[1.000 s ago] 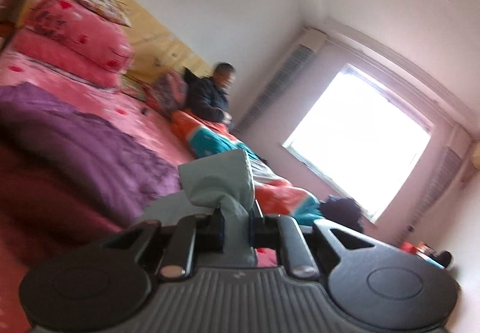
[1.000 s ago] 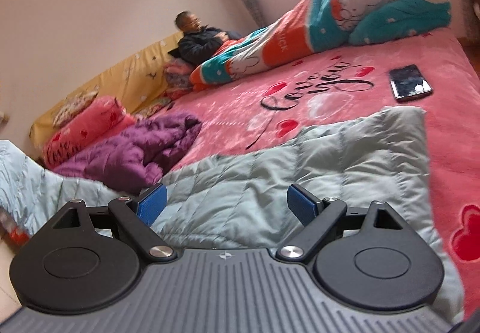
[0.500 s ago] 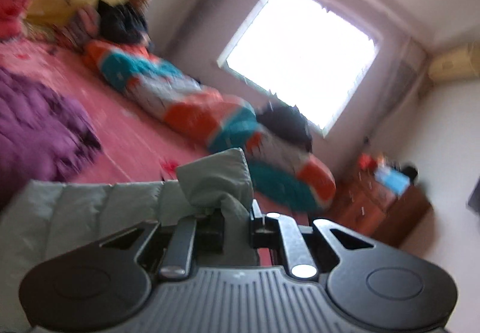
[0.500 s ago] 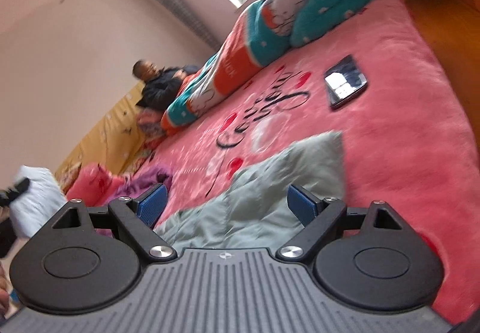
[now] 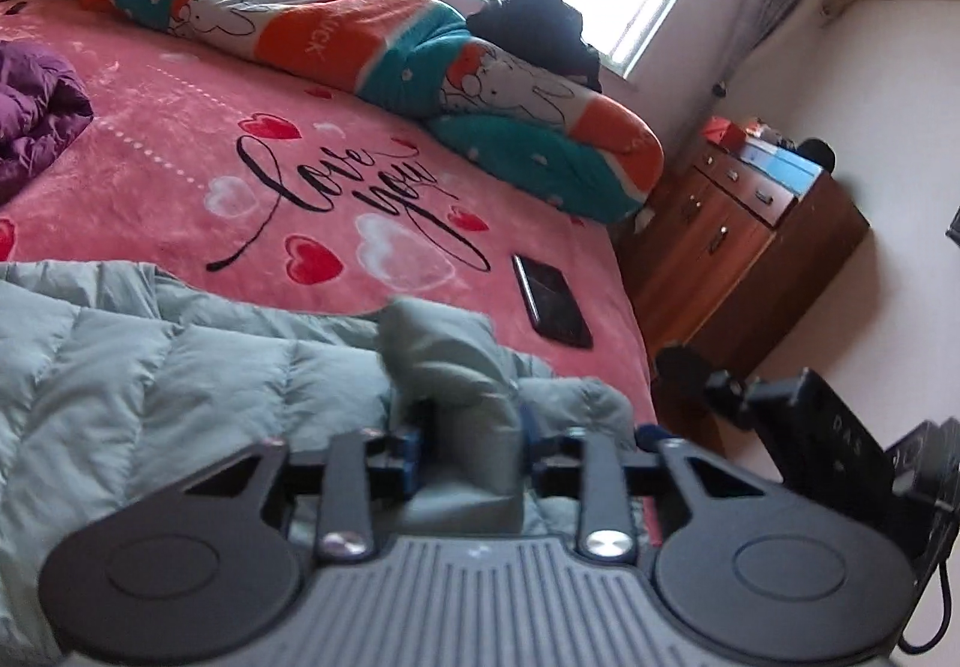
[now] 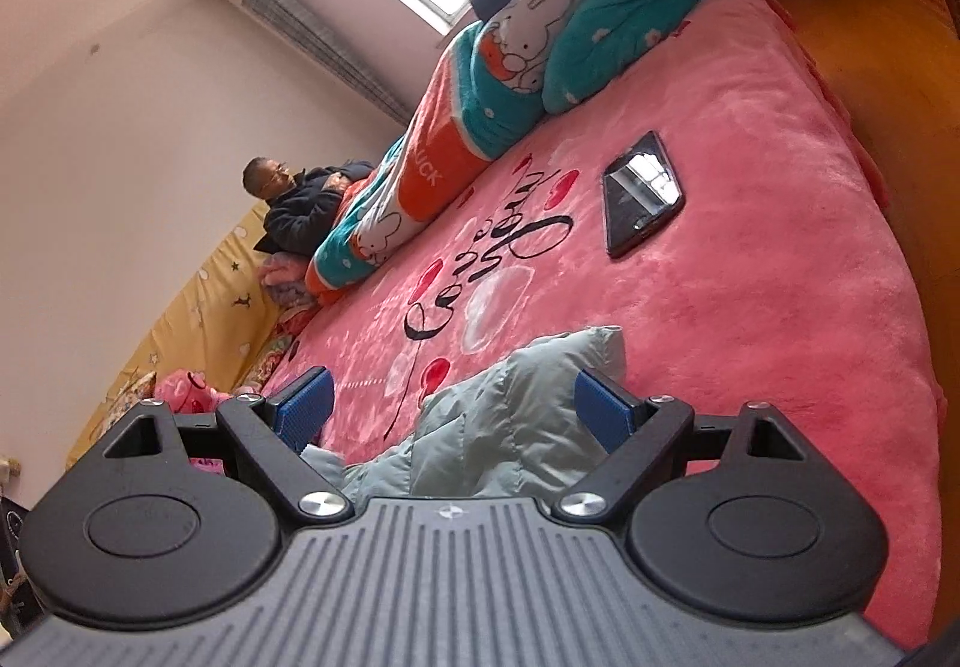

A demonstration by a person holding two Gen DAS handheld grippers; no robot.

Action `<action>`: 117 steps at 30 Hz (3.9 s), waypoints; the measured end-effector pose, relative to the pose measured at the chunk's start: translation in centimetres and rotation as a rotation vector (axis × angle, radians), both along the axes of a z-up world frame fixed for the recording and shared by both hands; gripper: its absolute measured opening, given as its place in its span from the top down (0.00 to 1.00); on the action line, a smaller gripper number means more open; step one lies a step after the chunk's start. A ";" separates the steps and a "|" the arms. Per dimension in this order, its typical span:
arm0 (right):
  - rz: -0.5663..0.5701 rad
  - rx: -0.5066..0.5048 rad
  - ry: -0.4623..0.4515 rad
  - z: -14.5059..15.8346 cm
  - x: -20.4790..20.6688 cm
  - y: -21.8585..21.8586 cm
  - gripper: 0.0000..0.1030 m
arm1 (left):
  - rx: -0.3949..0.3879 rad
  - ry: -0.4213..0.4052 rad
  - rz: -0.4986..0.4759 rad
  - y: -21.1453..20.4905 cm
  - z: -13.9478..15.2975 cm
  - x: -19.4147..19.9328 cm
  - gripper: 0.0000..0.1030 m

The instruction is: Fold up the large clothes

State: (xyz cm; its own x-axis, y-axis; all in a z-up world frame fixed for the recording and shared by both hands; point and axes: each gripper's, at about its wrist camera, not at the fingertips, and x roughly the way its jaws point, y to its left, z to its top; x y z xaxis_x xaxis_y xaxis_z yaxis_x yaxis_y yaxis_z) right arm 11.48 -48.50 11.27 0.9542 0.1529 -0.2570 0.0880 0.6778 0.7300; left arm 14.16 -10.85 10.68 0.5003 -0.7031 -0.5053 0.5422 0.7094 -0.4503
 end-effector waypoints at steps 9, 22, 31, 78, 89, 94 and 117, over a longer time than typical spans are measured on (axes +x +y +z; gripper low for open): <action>0.048 -0.009 -0.031 -0.1 0.3 -0.8 0.00 | 0.098 -0.143 0.027 2.4 2.6 -2.8 0.28; 0.206 -0.246 0.073 0.4 2.4 3.4 0.15 | 0.254 -0.138 0.343 12.5 -1.6 1.0 0.25; 0.177 -0.289 0.092 0.4 2.4 3.5 0.86 | 0.257 -0.134 0.387 13.9 -2.4 1.9 0.25; 0.151 -0.706 0.283 -2.2 8.0 8.4 0.39 | 0.343 -0.202 0.371 9.5 -7.1 5.5 0.22; 0.158 -0.819 0.303 -3.5 10.0 10.1 0.35 | 0.355 -0.184 0.354 9.5 -7.2 5.9 0.22; 0.161 -0.739 0.246 -2.4 8.6 9.3 0.23 | 0.336 -0.204 0.374 8.5 -4.2 4.1 0.22; 0.118 -0.750 0.280 -2.8 8.6 9.3 0.04 | 0.307 -0.189 0.292 2.1 -8.0 3.9 0.07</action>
